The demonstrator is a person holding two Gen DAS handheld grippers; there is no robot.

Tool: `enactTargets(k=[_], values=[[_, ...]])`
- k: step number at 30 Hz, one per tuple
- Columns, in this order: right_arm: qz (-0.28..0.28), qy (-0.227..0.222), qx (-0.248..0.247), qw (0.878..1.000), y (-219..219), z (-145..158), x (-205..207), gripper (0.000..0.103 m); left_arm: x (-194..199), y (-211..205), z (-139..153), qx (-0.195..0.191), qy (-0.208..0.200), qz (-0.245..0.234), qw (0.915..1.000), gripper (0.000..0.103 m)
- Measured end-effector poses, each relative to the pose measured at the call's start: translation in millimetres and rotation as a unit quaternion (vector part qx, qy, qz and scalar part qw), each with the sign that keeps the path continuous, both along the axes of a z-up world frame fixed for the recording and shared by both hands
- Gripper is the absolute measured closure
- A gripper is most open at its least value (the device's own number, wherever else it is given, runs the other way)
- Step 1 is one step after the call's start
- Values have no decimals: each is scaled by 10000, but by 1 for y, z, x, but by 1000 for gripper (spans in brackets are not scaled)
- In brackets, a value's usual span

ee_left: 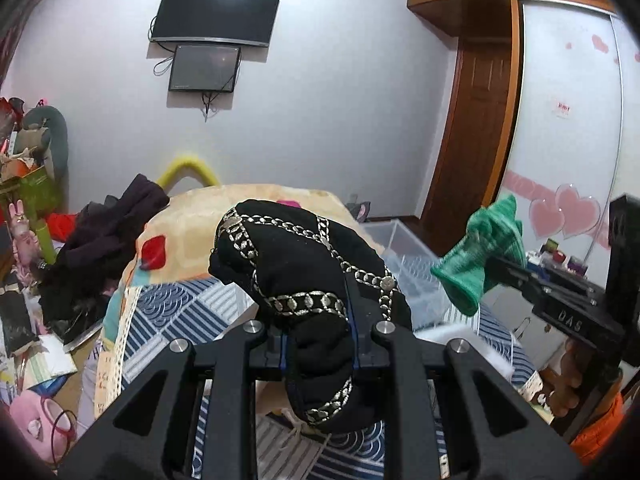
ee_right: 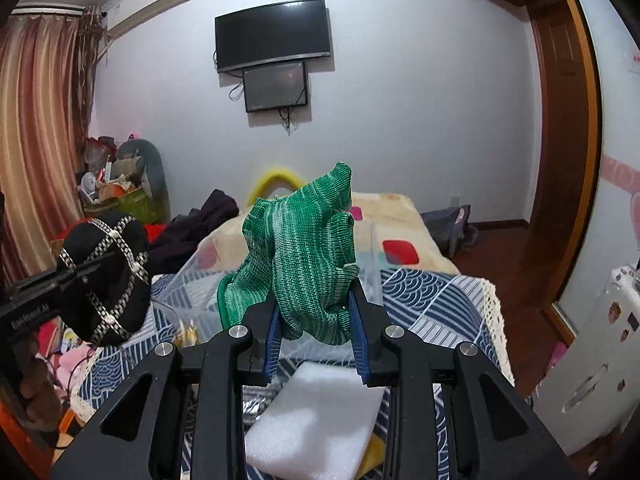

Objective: Organize soft objects
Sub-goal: 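Lift the green glove with the right tool while the left tool lifts the black cap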

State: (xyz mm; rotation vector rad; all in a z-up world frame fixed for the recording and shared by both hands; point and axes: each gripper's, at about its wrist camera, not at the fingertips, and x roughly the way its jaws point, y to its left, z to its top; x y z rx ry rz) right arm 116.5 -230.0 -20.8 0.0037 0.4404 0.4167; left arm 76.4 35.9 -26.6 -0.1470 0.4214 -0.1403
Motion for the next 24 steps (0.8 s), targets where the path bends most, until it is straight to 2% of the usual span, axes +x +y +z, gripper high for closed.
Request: enactTargets(k=[4, 7, 12, 16, 20, 24], values=[[39, 42, 64, 10000, 1, -1, 7, 76, 9, 3, 11, 97, -109, 50, 9999, 82], [50, 82, 44, 9999, 6, -3, 10, 76, 19, 5, 13, 59, -17, -51, 10000, 82], [60, 201, 23, 9998, 9, -11, 14, 76, 37, 4, -2, -35, 450, -238, 9987, 82], [64, 327, 22, 9994, 8, -15, 17, 76, 53, 1, -22, -214, 966, -504, 9938, 82], [82, 416, -1, 9991, 10, -17, 20, 76, 64, 1, -33, -262, 1189, -565, 9910, 80], [121, 485, -43, 9987, 15, -20, 22, 76, 73, 3, -34, -326, 1320, -551, 9892, 74]])
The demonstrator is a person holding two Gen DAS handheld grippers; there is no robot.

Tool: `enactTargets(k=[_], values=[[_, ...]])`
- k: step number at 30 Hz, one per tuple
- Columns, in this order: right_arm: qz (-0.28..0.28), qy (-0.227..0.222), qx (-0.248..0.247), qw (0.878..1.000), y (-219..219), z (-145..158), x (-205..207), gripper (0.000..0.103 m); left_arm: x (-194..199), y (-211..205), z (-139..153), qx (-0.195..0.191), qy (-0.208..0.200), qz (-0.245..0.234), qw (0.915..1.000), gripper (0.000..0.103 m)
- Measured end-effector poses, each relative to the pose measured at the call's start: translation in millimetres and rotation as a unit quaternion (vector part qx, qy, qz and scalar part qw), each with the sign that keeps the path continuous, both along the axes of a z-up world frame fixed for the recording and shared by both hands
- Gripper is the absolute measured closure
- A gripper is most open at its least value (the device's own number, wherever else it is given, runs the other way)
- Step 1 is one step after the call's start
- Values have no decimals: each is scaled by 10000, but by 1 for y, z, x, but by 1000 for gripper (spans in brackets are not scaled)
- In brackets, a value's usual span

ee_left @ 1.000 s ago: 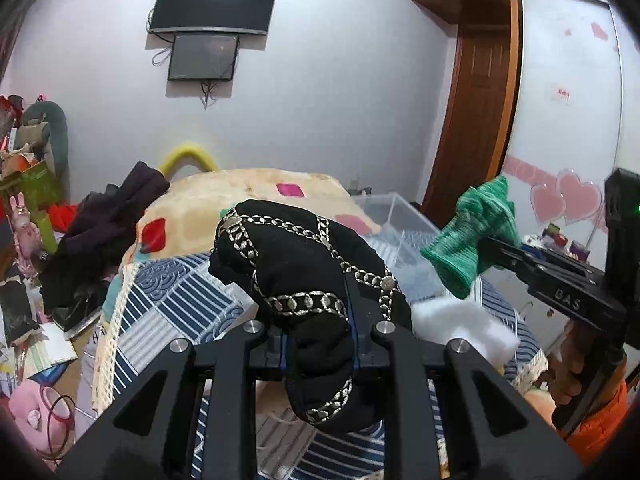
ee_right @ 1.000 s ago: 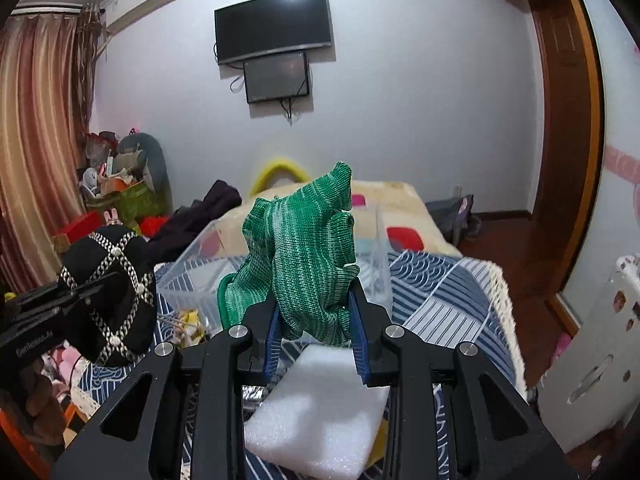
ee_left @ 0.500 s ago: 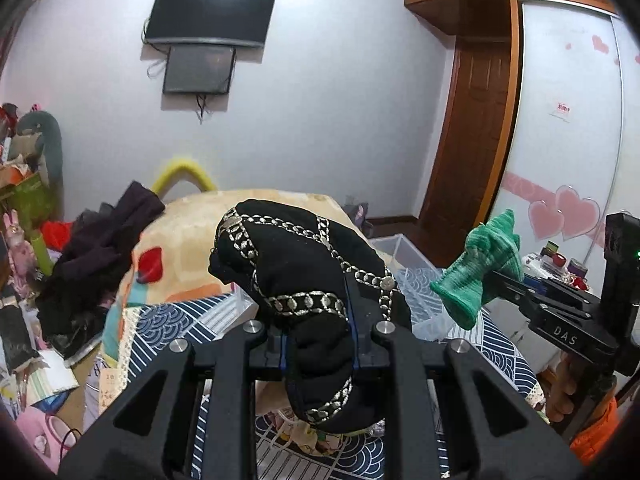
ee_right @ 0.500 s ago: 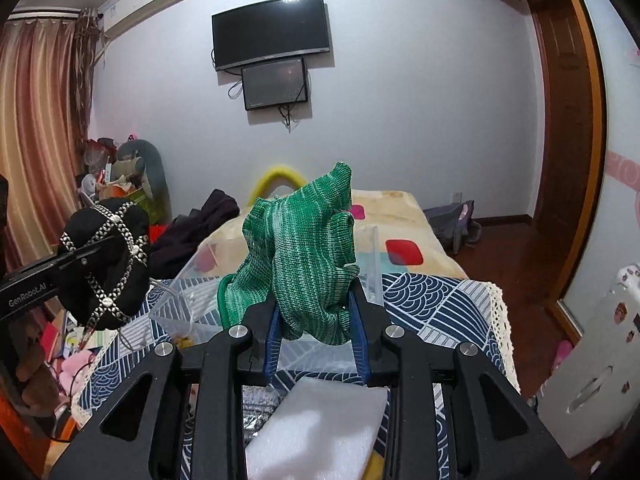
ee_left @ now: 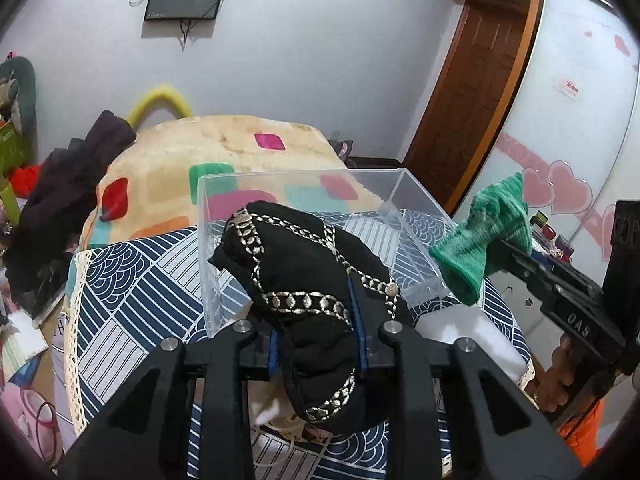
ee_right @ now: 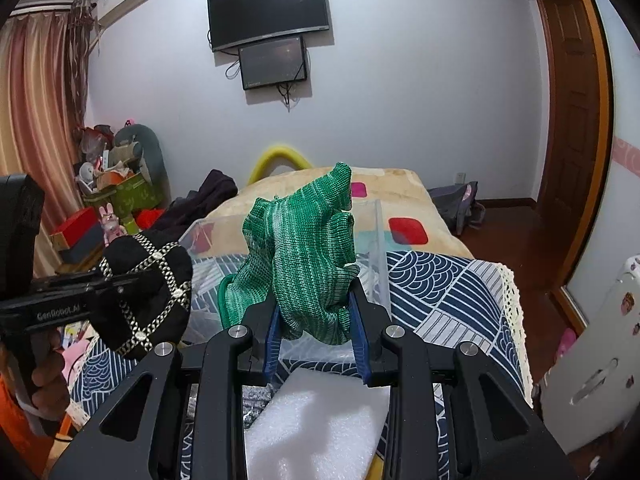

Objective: Organize soft objects
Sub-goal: 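Lift the green glove with the right tool while the left tool lifts the black cap, then lower the glove into the clear box with the right tool while the left tool drops the cap in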

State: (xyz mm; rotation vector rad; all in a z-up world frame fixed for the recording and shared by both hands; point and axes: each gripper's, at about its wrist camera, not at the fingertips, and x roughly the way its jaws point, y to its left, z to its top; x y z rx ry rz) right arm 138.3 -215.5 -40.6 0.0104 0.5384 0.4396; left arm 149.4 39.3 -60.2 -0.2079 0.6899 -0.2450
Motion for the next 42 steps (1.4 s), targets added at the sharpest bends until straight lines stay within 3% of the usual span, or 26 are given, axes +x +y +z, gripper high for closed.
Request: enactTargets(k=[6, 14, 22, 28, 33, 35, 40, 42], values=[[59, 34, -59, 10000, 4, 1, 4, 75, 18, 2, -1, 61, 122, 161, 9998, 50], [222, 181, -353, 9990, 14, 1, 22, 74, 30, 1, 1, 396, 70, 294, 9988, 47], [253, 313, -514, 9979, 16, 2, 34, 73, 10, 14, 10, 523, -114, 502, 9973, 21], [241, 299, -466, 9982, 12, 0, 26, 72, -13, 23, 5, 435, -110, 496, 9978, 20], [214, 330, -470, 9981, 9, 1, 27, 72, -42, 16, -3, 714, -181, 459, 9962, 20], [214, 323, -434, 9983, 9, 2, 25, 72, -51, 16, -7, 741, -198, 447, 9960, 28], [273, 350, -388, 9983, 10, 2, 24, 72, -57, 16, -25, 982, 10, 483, 9940, 72], [291, 349, -404, 9981, 10, 1, 23, 72, -62, 19, -28, 876, 57, 428, 9952, 82]])
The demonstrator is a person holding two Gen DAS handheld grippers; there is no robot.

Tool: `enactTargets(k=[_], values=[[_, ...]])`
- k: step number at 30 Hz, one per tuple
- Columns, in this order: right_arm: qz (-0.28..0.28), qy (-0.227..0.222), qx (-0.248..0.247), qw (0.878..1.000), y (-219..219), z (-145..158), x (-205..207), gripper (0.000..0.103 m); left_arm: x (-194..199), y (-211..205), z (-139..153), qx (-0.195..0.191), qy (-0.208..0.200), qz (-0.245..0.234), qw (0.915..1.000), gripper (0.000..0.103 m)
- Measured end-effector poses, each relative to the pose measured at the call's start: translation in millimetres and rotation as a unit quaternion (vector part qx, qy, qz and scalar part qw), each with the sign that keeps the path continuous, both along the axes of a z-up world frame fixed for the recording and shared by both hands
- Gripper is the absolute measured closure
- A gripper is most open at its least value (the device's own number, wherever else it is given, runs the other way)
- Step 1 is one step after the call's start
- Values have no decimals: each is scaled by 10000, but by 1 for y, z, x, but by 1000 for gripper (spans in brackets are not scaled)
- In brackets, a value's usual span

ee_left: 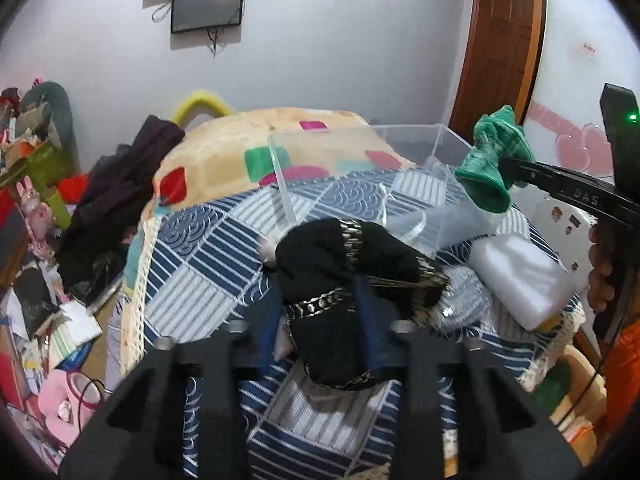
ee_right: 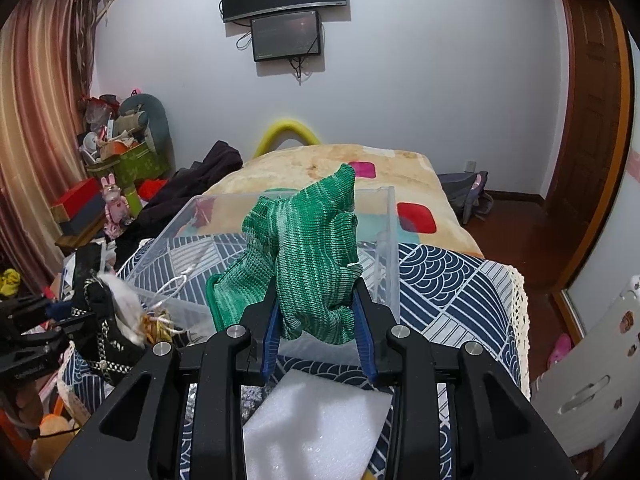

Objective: Organize soft objects
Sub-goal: 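Lower the glove into the clear box with the right tool while the left tool drops the cap in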

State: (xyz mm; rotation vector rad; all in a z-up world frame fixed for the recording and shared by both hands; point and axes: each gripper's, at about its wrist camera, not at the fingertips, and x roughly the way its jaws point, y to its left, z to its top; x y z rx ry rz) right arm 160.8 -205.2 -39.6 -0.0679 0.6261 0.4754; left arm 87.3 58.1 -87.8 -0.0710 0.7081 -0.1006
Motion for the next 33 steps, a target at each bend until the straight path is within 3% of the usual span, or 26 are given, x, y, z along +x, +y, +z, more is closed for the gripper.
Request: enactTargets(k=[4, 10, 19, 23, 29, 33], values=[[7, -3, 11, 10000, -3, -1, -1, 72, -13, 2, 9, 14, -224, 41, 9997, 89], [36, -7, 102, 9999, -3, 1, -1, 72, -16, -4, 39, 69, -545, -117, 9984, 89], [53, -90, 139, 9998, -3, 3, 2, 72, 19, -6, 72, -213, -810, -186, 9963, 89], [63, -119, -15, 9999, 3, 2, 7, 72, 51, -3, 75, -473, -718, -168, 9961, 89], [104, 24, -335, 9994, 15, -4, 24, 72, 99, -6, 62, -306, -555, 11, 9980, 89], [152, 183, -551, 9982, 20, -10, 33, 72, 123, -9, 39, -270, -149, -15, 9995, 89]])
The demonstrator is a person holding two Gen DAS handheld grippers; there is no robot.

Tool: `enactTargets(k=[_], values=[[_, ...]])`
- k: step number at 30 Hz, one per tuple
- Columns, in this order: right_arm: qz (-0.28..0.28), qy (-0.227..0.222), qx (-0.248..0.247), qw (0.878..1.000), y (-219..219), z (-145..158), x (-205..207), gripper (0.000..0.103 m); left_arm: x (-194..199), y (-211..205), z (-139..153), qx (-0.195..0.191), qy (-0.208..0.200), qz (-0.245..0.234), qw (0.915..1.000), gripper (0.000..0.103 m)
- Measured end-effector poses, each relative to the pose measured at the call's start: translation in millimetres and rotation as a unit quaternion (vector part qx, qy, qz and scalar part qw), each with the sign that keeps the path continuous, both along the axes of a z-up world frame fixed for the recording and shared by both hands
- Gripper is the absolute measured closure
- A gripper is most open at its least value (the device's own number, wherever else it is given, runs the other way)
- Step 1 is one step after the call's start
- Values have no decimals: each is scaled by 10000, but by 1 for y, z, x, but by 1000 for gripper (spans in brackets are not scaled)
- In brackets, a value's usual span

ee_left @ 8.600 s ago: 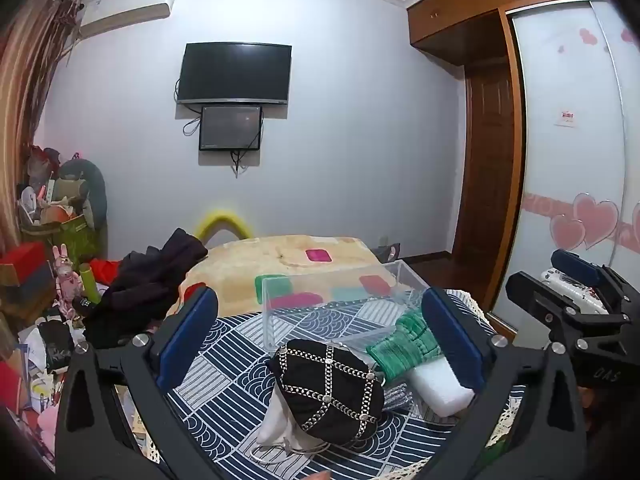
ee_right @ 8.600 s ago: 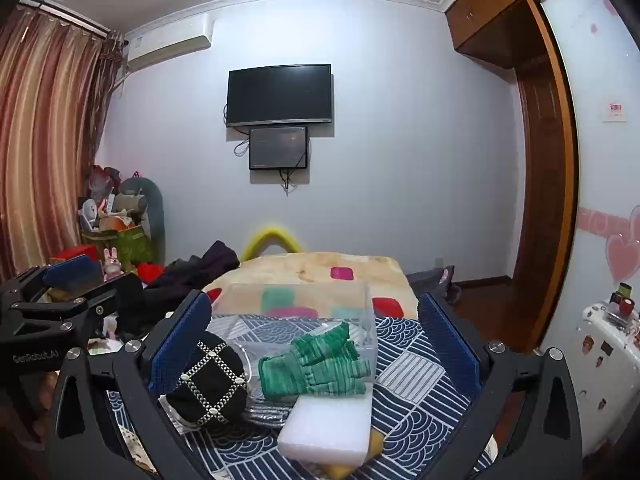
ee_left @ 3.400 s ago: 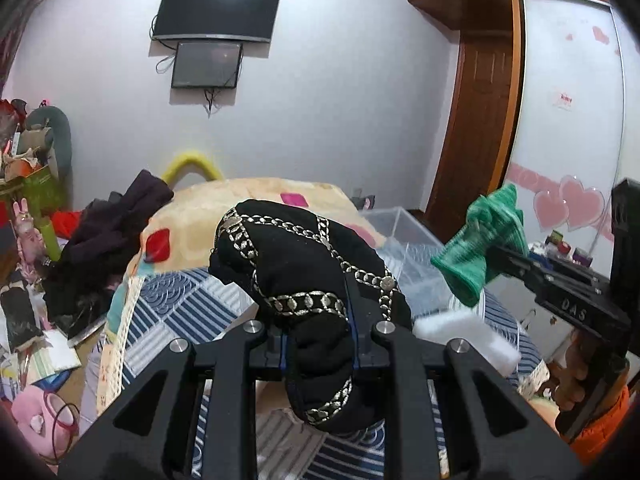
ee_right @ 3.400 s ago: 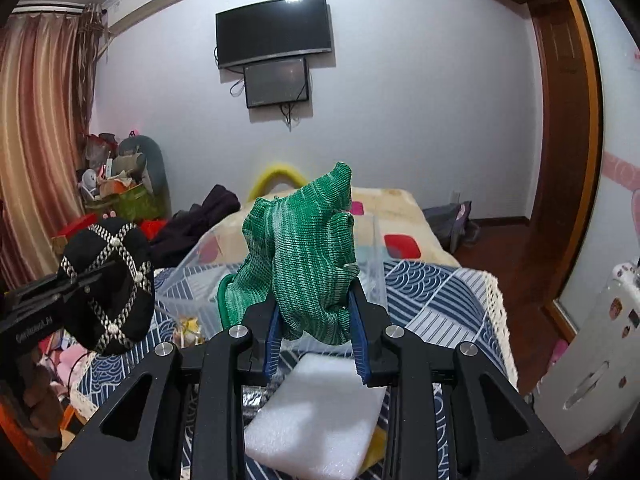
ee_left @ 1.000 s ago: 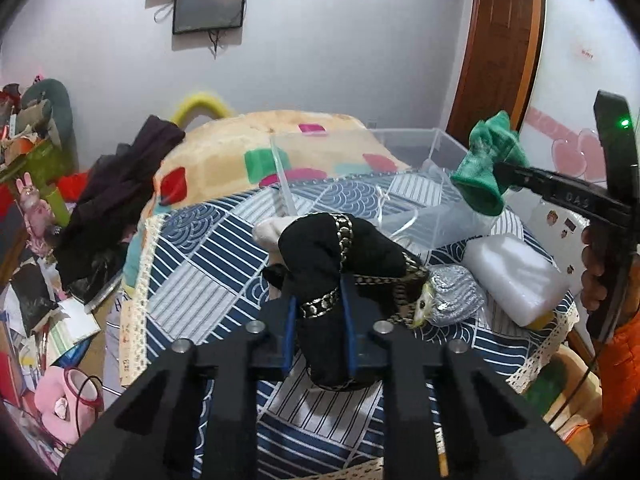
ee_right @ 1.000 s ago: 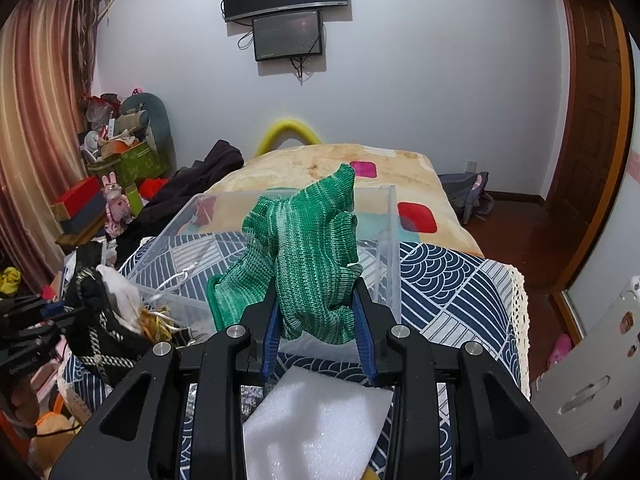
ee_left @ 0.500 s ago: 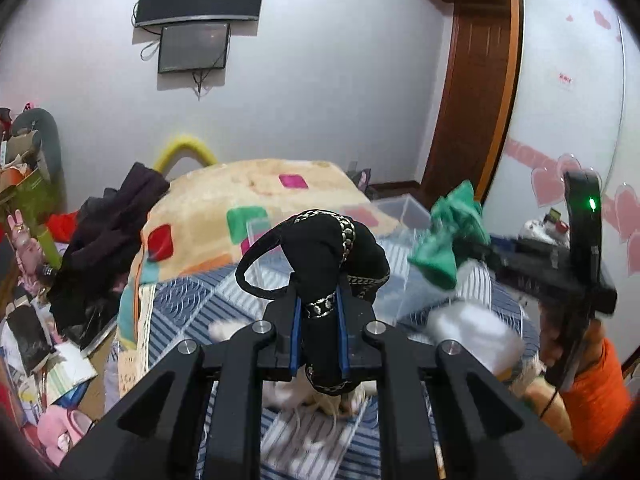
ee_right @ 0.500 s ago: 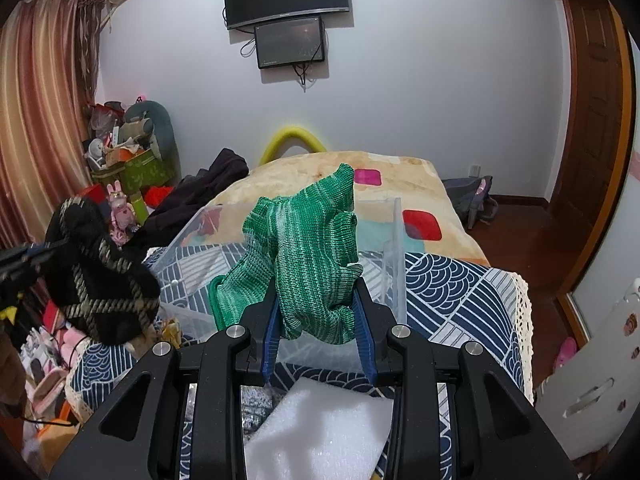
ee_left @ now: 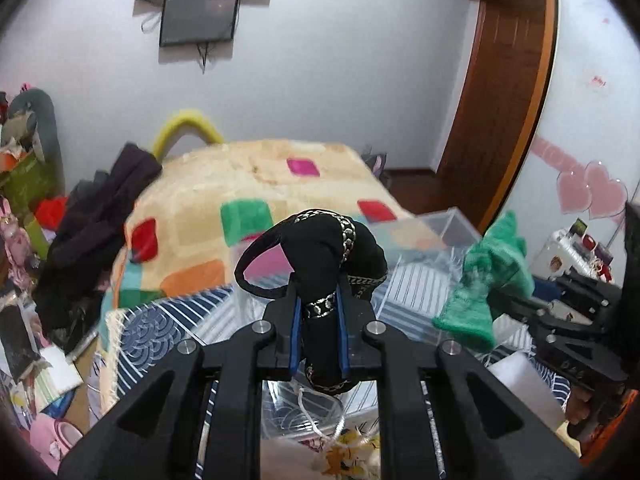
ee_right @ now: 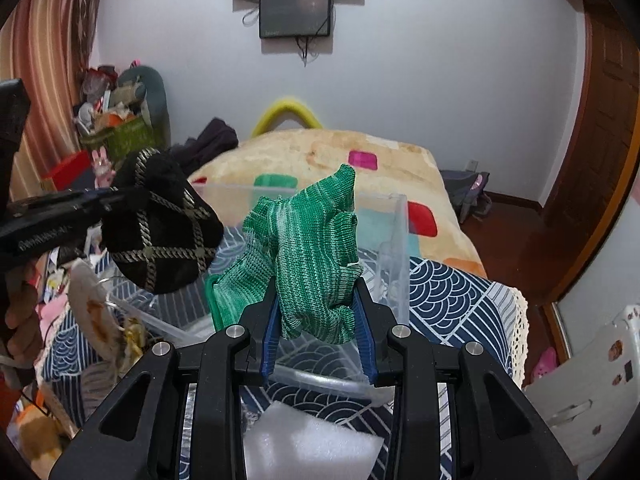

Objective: Organize soft objects
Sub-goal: 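Lower the glove into the clear box with the right tool while the left tool drops the cap in, then move the right tool to the white foam block while the left tool grasps the white cloth bag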

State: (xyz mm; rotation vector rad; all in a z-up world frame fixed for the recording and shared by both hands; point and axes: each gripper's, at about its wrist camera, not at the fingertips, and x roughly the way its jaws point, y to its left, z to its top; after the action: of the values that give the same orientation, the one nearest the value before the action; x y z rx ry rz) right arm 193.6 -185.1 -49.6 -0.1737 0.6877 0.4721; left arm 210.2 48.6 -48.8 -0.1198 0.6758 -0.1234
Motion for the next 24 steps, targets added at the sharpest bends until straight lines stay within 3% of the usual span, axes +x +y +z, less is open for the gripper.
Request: enactTargets(k=[6, 8, 11, 13, 20, 24], values=[[113, 346, -303, 9989, 8, -11, 7, 71, 9, -5, -22, -80, 448, -133, 9989, 87], [153, 423, -337, 9984, 8, -11, 6, 65, 8, -8, -24, 4, 470, -140, 9988, 82], [168, 364, -307, 9987, 5, -8, 2, 45, 3, -11, -22, 62, 424, -147, 9990, 65], [94, 145, -311, 9994, 3, -1, -1, 26, -1, -10, -18, 66, 343, -156, 9993, 56], [65, -430, -312, 9986, 2, 25, -19, 20, -26, -10, 6, 209, -43, -104, 9997, 32], [48, -735, -185, 9971, 2, 37, -33, 15, -49, -7, 23, 276, -363, 12, 9990, 9]])
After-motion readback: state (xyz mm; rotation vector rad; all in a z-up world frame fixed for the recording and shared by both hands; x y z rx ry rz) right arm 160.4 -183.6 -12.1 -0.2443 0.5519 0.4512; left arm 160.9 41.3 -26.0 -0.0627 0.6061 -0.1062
